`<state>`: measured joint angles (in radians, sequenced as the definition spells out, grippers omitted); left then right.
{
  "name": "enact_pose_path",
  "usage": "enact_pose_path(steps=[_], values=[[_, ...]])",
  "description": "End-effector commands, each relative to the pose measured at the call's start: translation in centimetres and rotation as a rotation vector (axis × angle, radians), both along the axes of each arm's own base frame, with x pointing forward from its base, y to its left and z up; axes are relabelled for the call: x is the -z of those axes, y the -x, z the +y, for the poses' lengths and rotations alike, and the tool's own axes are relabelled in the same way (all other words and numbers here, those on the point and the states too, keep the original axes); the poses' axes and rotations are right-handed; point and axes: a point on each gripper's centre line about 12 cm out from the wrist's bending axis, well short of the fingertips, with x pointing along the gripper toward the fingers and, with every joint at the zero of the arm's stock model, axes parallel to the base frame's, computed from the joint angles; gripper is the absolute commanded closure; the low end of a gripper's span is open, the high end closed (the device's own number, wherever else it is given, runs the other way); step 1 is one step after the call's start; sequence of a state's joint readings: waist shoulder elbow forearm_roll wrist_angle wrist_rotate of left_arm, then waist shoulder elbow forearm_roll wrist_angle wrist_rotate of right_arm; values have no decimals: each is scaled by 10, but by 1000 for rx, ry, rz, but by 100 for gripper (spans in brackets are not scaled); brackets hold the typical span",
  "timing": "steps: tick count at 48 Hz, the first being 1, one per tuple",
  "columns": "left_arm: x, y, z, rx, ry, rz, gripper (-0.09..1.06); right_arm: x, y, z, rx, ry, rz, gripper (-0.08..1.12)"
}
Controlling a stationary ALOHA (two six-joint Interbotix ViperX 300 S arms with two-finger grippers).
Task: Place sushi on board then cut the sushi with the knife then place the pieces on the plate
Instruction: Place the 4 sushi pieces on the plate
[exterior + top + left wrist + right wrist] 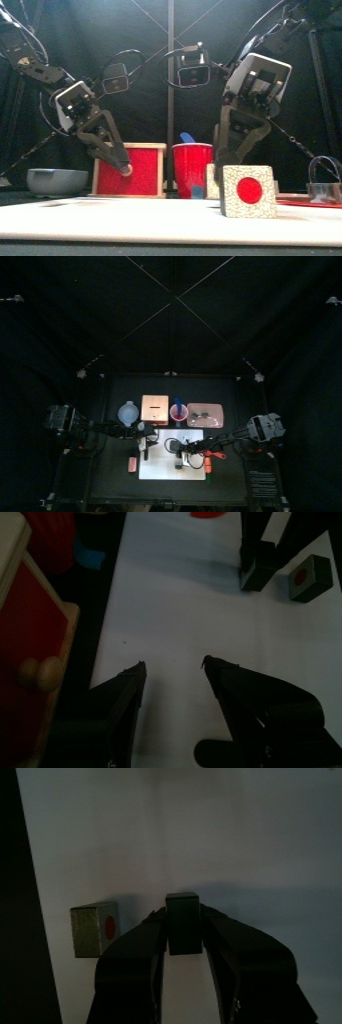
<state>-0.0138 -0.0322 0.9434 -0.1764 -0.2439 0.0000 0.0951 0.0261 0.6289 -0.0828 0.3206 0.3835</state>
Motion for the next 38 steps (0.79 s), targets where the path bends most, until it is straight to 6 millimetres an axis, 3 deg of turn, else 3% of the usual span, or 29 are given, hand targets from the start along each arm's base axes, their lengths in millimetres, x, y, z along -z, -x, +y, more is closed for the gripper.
enact_pose_path(steps=[1, 11, 20, 28, 38], values=[[-4, -3, 1, -1, -2, -17, 11, -36, 14, -28, 75, 1, -57, 48], [-4, -3, 0, 1, -4, -17, 11, -54, 66, -87, 259, 29, 17, 48], [-4, -3, 0, 1, -4, -15, 11, -42, 107, -127, 409, 45, 107, 48], [-4, -2, 0, 2, -5, -14, 11, -25, 132, -148, 523, 15, 172, 48], [-3, -1, 3, -2, -6, -4, 11, -15, 150, -158, 583, 7, 211, 48]])
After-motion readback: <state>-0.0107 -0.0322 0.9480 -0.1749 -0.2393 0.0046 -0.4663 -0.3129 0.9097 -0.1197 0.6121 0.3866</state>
